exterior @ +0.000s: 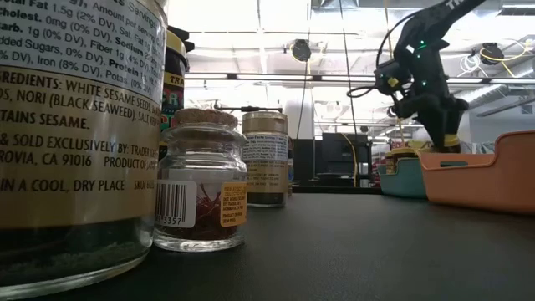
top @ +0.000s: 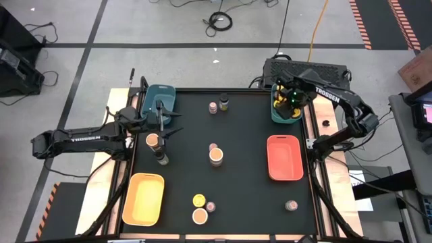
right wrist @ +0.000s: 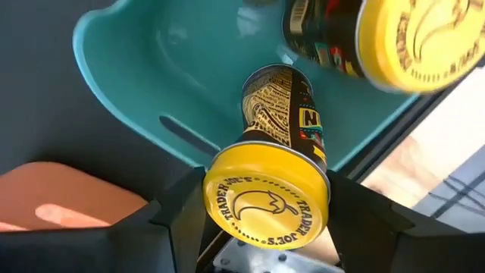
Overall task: Sort spices by type
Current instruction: Put the yellow spice bottle into the green bin
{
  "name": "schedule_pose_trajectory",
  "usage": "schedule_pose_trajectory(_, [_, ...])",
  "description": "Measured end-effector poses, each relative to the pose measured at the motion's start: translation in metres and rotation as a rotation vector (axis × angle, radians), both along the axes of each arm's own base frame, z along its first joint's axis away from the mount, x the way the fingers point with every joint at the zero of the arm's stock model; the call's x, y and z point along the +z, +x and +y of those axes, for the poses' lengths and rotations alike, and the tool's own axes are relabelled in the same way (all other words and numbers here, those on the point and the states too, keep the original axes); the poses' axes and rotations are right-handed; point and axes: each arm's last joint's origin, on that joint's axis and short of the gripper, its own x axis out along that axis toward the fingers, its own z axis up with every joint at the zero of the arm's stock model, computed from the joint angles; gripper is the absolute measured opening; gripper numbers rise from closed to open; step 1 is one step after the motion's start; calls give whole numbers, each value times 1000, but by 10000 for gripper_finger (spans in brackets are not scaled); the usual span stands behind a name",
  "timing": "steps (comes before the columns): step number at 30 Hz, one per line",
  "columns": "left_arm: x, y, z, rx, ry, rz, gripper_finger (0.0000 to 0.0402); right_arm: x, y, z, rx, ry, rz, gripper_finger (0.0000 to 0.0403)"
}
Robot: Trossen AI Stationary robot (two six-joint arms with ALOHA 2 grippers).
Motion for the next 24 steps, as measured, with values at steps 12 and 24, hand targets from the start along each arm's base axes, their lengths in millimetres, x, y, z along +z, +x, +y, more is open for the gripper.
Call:
schedule_pose_trajectory(12, [0,0,0,1,0,0,251,-4,-2,-6,-34,-29,-23,220])
schedule_pose_trajectory(24, [0,0,0,0,0,0,251,-4,-3,-6,-53,-28,-18,261])
